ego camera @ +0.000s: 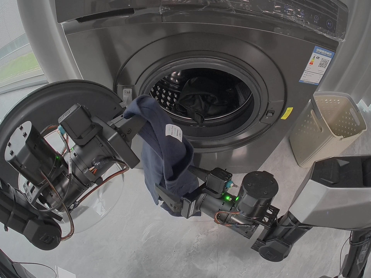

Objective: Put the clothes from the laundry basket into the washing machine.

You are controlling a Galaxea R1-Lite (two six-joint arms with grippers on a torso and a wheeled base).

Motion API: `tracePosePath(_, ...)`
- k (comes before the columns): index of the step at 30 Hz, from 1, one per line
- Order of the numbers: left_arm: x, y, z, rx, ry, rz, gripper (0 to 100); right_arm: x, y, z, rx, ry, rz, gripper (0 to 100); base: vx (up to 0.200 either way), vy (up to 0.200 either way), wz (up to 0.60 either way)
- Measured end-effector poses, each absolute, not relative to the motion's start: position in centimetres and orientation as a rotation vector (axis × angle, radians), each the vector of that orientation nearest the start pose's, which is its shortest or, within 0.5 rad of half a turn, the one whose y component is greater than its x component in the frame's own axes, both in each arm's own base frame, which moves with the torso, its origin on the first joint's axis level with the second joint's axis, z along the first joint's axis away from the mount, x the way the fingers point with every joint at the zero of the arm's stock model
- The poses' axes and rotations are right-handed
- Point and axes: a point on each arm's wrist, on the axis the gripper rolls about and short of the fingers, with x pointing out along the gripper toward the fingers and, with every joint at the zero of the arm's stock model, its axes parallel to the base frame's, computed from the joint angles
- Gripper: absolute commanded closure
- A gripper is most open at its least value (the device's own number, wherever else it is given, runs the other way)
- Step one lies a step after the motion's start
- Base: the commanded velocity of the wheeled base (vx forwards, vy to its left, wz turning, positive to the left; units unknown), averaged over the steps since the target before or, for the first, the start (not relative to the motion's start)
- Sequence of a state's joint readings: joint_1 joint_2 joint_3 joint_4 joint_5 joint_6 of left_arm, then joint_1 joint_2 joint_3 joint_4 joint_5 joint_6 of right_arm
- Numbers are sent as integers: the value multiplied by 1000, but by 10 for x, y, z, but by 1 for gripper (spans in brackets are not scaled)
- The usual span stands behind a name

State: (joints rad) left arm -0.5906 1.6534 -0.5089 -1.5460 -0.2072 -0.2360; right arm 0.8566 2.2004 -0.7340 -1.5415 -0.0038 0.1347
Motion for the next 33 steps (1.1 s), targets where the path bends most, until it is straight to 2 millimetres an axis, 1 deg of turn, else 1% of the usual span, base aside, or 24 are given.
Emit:
tracePosePath(7,213,-148,211,-299,-310,-833,100,256,280,83,173,-25,811,100,0,0,0)
tracePosePath(11,213,-148,211,-299,-311,-832,100,257,276,89,180,-38,801,100,0,0,0)
tracePosePath(15,213,-148,211,-298,-310,-832,100,254,268,96,180,-45,792,100,0,0,0)
tracePosePath(19,213,-147,211,-298,-310,-830,100,248,251,105,171,-43,772,100,0,0,0)
tracePosePath(22,212,-147,211,-297,-309,-831,100,247,233,116,170,-56,740,100,0,0,0)
tracePosePath(26,211,-146,208,-294,-298,-833,100,243,209,136,182,-96,700,100,0,0,0)
tracePosePath(29,209,-145,205,-291,-283,-834,100,234,192,149,193,-122,683,100,0,0,0)
tracePosePath(33,208,-144,200,-287,-264,-832,100,222,177,155,194,-129,674,100,0,0,0)
